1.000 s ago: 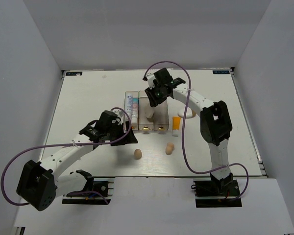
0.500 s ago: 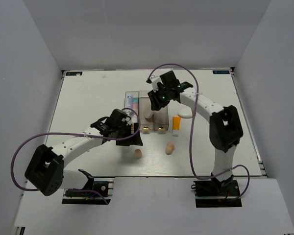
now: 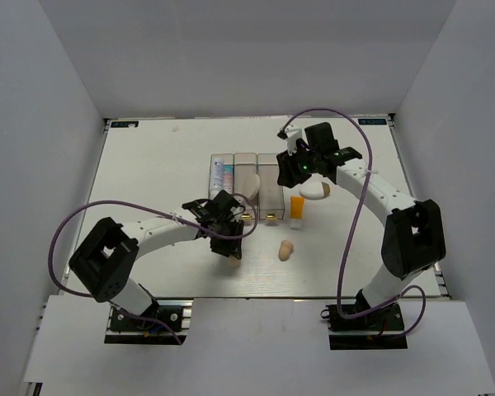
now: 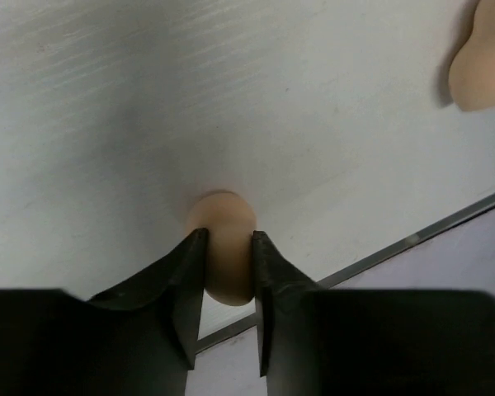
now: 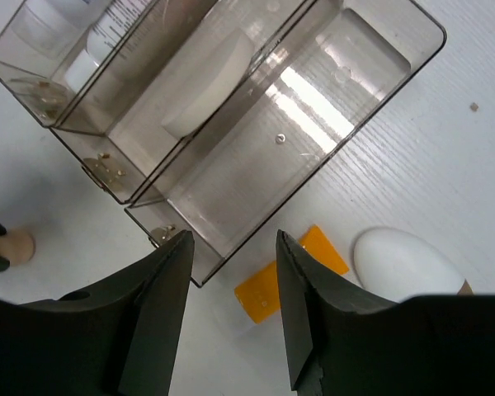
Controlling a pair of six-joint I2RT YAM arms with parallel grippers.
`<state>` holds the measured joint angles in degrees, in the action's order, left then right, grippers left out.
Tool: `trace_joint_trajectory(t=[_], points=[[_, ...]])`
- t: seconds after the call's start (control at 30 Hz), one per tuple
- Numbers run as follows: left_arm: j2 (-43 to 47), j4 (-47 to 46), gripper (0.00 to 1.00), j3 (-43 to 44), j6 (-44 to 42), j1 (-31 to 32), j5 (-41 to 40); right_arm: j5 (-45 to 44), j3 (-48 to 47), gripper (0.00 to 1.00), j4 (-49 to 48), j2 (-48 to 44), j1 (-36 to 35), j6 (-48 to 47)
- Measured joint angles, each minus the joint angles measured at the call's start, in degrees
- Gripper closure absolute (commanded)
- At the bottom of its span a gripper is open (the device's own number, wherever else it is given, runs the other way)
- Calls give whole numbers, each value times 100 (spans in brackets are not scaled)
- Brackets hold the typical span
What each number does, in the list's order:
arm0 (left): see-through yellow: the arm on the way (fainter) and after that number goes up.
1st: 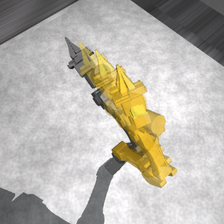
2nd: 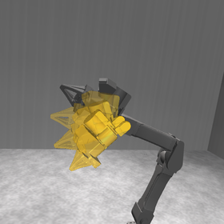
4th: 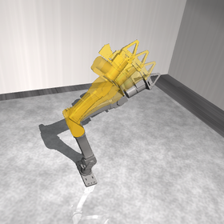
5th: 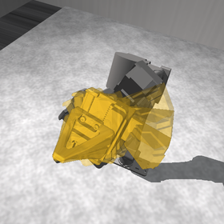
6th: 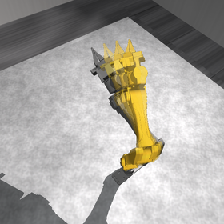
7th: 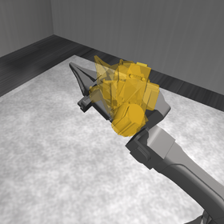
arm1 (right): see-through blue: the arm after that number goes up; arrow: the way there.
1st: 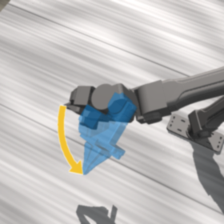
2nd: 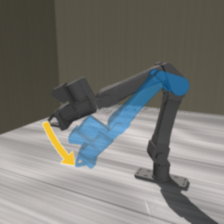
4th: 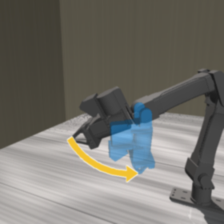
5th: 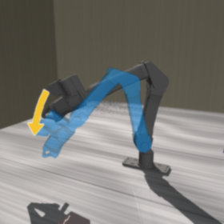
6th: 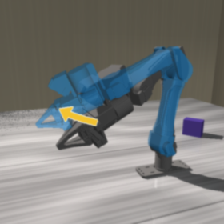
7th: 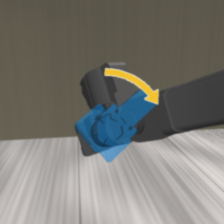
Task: Organize the makeup
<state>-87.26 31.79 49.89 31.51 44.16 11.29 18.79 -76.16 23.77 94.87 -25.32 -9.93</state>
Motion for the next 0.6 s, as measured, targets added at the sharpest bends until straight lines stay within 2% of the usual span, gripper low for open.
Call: trace_joint_trajectory(t=[0.07,0.1,0.17,0.37,0.6], points=[[-103,81,74,105,-26,87,-101,37,96,49,4,-37,66,-17],[-131,136,83,170,-37,109,-153,55,125,50,13,-59,94,-28],[-153,227,86,334,-39,136,-227,72,175,50,4,-114,144,-76],[-153,372,89,1274,-90,105,-551,83,522,50,4,-509,282,-186],[-557,258,87,2712,-262,-46,-1491,190,1108,50,17,-951,356,-476]])
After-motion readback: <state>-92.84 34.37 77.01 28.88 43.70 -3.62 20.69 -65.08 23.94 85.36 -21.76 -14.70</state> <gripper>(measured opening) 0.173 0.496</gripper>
